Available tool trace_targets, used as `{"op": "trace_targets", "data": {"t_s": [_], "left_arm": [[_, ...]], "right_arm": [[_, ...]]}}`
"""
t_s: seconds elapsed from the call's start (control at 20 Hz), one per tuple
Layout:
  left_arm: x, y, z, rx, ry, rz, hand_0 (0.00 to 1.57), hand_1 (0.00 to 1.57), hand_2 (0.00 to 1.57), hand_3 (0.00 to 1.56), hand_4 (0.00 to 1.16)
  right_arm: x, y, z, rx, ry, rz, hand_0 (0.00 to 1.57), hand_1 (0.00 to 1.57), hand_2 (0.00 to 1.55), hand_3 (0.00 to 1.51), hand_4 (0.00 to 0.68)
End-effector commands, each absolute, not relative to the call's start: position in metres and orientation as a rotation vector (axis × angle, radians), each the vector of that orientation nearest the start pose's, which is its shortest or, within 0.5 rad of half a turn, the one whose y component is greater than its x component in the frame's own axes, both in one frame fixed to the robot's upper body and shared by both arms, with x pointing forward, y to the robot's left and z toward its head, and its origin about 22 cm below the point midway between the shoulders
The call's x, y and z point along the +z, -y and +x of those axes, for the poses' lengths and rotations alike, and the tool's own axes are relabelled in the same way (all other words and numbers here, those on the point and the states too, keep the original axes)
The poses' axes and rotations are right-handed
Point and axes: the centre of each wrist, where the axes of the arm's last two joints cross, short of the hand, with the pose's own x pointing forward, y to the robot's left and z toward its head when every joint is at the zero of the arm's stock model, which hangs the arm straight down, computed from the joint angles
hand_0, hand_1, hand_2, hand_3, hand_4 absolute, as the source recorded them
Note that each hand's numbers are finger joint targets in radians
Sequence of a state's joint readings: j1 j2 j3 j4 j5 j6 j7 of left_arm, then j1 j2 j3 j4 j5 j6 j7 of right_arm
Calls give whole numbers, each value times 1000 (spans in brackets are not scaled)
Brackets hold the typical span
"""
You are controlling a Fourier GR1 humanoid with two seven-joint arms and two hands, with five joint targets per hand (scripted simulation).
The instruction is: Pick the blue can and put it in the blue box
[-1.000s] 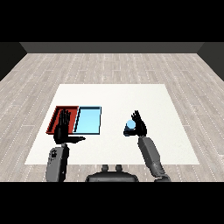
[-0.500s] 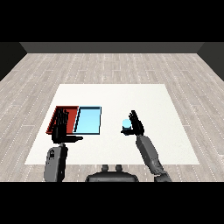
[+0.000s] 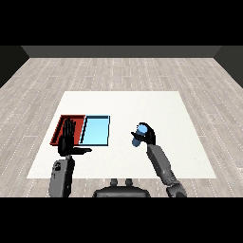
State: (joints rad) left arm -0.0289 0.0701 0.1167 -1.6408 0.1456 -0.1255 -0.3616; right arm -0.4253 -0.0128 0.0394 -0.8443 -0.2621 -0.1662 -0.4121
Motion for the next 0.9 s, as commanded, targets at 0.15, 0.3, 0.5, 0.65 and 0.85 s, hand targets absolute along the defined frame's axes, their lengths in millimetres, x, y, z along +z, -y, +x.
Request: {"op": "trace_targets", "data": {"t_s": [0.15, 0.3, 0.5, 0.65, 0.85], "left_arm": [[19, -277, 233, 21, 2040, -57, 0, 0, 0, 0, 0], [40, -274, 241, -2, 2022, -70, 0, 0, 0, 0, 0], [23, -244, 254, -50, 1990, -96, 0, 0, 0, 0, 0], [8, -241, 243, -64, 1988, -163, 0, 0, 0, 0, 0], [22, -216, 255, -132, 1902, -181, 0, 0, 0, 0, 0]], "right_arm": [[-66, 171, 321, -135, 1582, -34, 1497, 1497, 1484, 1443, 616], [-40, 170, 311, -96, 1623, -19, 1488, 1488, 1466, 1414, 637], [-9, 162, 332, -24, 1702, -44, 1426, 1426, 1450, 1400, 624], [11, 173, 340, 19, 1727, -55, 1458, 1458, 1455, 1401, 623], [37, 187, 320, 64, 1807, -93, 1440, 1440, 1449, 1394, 620]]}}
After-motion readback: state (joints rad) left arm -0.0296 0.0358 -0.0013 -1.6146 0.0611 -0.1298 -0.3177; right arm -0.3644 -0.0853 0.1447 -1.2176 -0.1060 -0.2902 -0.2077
